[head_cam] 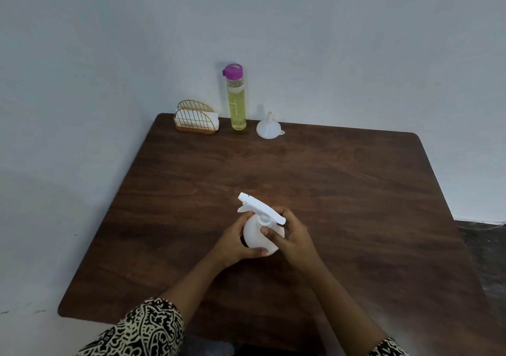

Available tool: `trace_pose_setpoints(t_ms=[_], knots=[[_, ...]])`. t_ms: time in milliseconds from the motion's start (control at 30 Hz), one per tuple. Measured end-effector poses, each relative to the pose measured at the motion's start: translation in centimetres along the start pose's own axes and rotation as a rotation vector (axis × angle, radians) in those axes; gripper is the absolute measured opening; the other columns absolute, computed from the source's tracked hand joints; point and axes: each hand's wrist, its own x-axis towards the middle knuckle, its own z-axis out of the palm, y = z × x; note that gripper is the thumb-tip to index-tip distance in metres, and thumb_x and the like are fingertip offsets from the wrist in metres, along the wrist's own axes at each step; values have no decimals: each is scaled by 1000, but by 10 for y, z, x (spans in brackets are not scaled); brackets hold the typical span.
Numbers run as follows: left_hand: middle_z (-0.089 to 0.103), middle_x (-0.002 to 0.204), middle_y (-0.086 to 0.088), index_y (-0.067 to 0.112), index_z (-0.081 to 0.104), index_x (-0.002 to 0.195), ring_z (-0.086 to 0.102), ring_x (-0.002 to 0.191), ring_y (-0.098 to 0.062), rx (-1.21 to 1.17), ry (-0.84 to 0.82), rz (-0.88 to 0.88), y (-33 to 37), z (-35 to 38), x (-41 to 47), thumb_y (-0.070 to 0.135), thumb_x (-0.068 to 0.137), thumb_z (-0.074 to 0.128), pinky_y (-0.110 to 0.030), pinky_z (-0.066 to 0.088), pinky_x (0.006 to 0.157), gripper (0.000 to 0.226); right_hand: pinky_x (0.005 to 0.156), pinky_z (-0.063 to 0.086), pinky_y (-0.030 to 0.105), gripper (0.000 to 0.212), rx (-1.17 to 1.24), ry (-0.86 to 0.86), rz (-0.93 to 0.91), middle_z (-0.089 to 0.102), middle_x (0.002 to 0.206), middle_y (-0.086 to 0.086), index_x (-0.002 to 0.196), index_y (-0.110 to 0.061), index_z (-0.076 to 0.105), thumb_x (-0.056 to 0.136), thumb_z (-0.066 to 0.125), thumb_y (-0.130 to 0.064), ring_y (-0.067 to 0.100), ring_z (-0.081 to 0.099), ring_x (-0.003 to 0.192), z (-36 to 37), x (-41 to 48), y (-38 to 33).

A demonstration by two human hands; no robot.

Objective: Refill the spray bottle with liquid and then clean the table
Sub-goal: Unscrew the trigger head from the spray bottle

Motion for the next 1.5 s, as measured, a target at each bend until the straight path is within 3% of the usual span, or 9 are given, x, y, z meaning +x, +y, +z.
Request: trace_pose_setpoints(t_ms=[133,233,433,600,767,967,1100,1233,1500], knots=[[60,126,11,32,45,132,57,117,-8,3,-2,7,-1,1,1,32,61,89,-29,52,94,83,92,48,28,38,20,-87,44,62,118,-12,118,-44,55,85,66,-32,7,57,113,-3,-3,3],[58,128,13,33,44,133,56,118,-8,14,-7,12,0,1,1,34,62,89,-29,51,96,84,88,47,18,60,-11,-11,34,57,116,-23,121,-36,46,70,76,-41,2,55,112,4,-2,1],[59,129,11,33,44,134,57,118,-9,10,-16,6,-1,-1,1,33,62,89,-34,52,96,85,68,46,12,38,-81,163,3,61,90,-22,91,-31,47,73,81,-25,-1,61,85,13,2,0],[59,128,10,32,44,134,57,118,-11,9,-11,-10,-3,-1,1,38,59,89,-38,52,96,88,89,50,32,26,7,-45,35,65,111,-11,112,-34,58,87,63,-28,9,60,107,-2,-1,5],[60,125,15,35,45,131,57,116,-3,16,-18,-3,2,-1,0,29,63,89,-20,50,89,82,95,45,23,67,-53,-126,74,51,128,-24,133,-46,36,76,71,-43,1,50,120,-3,-1,5],[61,124,13,35,46,131,59,115,-6,4,-30,11,3,-2,0,24,65,88,-23,52,89,79,67,46,15,37,-84,162,14,62,89,-13,93,-29,48,73,80,-27,1,61,85,13,0,-2],[59,126,13,37,43,132,57,115,-7,19,-32,7,2,-3,1,29,64,88,-25,53,91,82,86,52,32,25,-64,26,45,66,106,-16,107,-39,57,85,67,-34,5,61,102,4,-4,5],[60,125,14,39,44,130,57,116,-5,30,-40,14,2,-3,2,30,63,89,-24,51,91,82,100,44,26,60,-67,-109,72,51,130,-24,135,-45,38,81,67,-47,-1,47,122,-1,-7,8],[59,128,12,35,43,134,57,118,-9,21,-58,14,1,-5,3,32,63,88,-33,51,96,84,69,45,16,36,-137,176,22,61,89,-19,90,-37,47,74,79,-33,2,60,85,13,1,1]])
